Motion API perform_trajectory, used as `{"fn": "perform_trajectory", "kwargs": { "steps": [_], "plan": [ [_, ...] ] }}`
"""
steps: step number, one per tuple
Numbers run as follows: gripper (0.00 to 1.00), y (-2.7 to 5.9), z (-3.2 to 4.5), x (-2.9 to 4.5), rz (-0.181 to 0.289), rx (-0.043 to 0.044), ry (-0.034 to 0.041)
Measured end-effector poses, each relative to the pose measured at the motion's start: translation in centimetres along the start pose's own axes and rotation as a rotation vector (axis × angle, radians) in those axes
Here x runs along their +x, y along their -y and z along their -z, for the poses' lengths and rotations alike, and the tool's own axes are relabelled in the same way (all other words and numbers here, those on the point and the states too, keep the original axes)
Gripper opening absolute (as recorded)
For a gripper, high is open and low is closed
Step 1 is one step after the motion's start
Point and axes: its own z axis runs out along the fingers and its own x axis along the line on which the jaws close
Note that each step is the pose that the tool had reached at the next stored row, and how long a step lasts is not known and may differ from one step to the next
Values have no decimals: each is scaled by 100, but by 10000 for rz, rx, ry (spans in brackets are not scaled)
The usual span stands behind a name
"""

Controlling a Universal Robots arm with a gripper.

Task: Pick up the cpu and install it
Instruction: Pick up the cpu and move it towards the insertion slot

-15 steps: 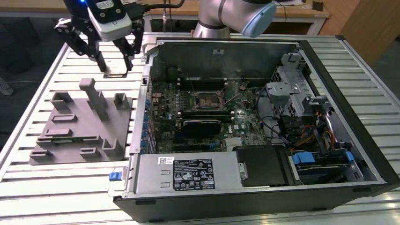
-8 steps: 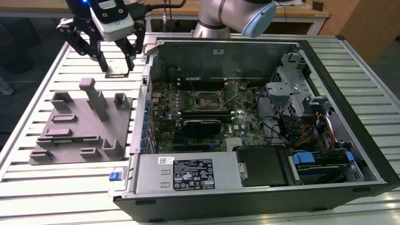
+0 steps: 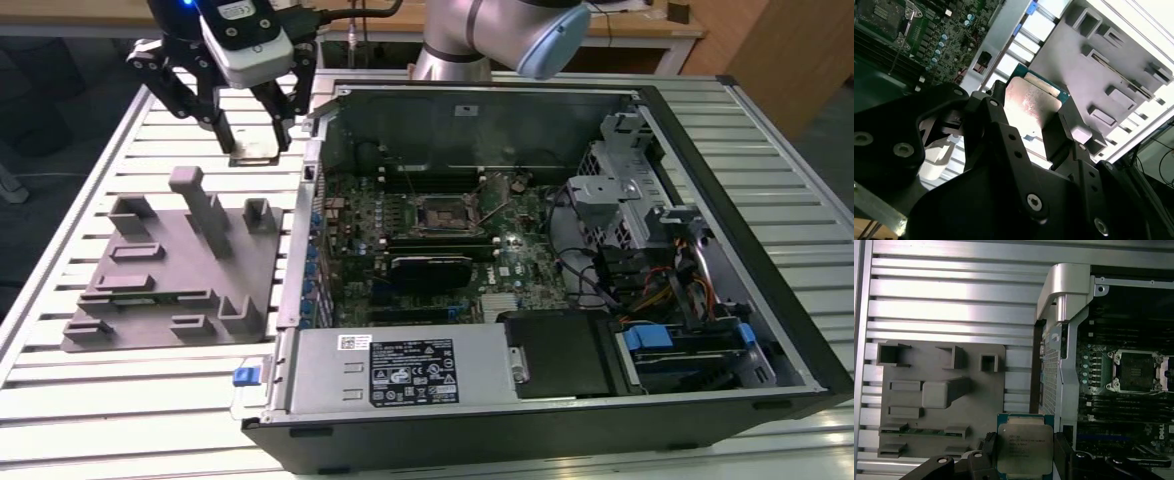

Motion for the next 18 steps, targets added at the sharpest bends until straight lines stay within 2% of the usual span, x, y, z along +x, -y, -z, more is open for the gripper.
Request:
{"fn": "perform_trajectory", "kwargs": {
  "steps": [18],
  "plan": [
    [54, 4, 0, -108, 0, 0, 0]
  ]
}}
